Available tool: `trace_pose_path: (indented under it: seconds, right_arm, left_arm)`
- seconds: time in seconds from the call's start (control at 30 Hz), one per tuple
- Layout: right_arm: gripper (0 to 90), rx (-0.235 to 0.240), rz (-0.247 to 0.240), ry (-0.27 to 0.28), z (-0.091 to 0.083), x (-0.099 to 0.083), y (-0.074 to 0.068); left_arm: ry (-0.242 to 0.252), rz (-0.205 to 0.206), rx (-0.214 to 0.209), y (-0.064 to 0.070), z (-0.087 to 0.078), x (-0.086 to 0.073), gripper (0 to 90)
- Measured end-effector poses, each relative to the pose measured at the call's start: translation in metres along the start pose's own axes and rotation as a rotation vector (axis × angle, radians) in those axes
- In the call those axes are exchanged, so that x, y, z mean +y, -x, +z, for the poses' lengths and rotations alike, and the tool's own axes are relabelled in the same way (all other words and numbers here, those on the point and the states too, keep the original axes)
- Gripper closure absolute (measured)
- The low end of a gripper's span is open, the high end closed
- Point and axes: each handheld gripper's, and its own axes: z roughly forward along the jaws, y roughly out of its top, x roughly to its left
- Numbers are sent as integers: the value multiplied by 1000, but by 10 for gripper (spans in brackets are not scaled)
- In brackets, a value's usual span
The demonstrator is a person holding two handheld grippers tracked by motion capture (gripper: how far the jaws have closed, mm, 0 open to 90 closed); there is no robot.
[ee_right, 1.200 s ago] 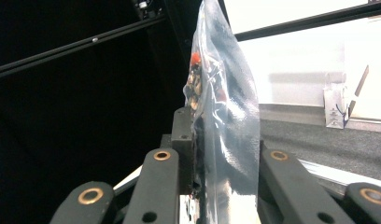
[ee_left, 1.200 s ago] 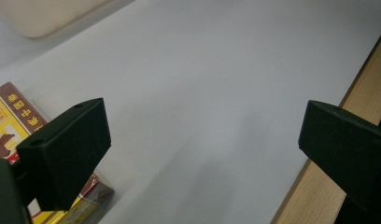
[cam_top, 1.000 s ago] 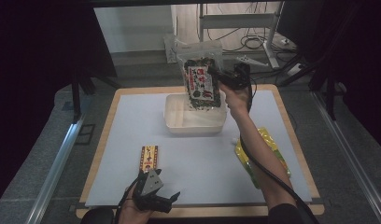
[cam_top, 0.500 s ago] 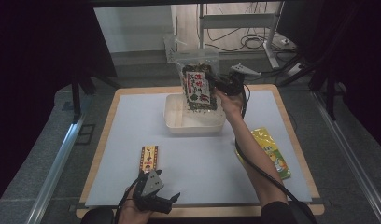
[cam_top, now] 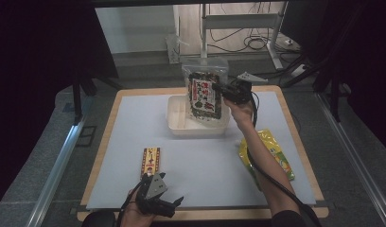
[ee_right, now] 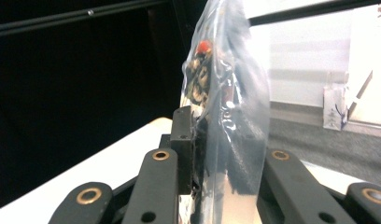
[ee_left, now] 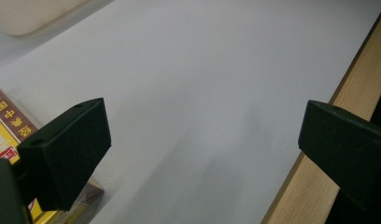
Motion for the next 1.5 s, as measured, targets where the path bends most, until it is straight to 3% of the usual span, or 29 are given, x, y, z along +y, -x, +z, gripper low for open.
trace_pose_path:
  seconds: [0.2, 0.63, 0.83, 1.1, 1.2, 1.27, 1.3, 1.33, 1.5]
  right_arm:
    - [745, 5, 11, -21, -9, -5, 3]
    - [748, -23, -12, -63, -14, -6, -9]
    - [748, -15, 21, -61, -24, -16, -3]
    - [747, -14, 24, -58, -28, -19, -3]
    - [732, -12, 31, -93, -26, -13, -3]
    - [712, -21, 17, -119, -26, -10, -5]
    - [578, -54, -28, -180, -23, -8, -9]
    - [537, -61, -36, -193, -22, -8, -10]
    - [372, -79, 15, -207, -22, -10, -9]
  left_arm:
    - [3, -9, 12, -1, 0, 0, 21]
    - [-1, -4, 12, 0, 0, 0, 20]
    - [-5, -6, 10, 1, 2, 0, 20]
    - [-11, -1, 10, 2, 3, 1, 20]
    - [-9, -4, 12, 1, 2, 1, 20]
    - [-8, -6, 11, 0, 2, 1, 20]
    - [-6, -12, 12, 0, 2, 0, 20]
    - [-6, -12, 12, 0, 2, 0, 20]
    - [-10, -16, 10, -1, 1, 1, 20]
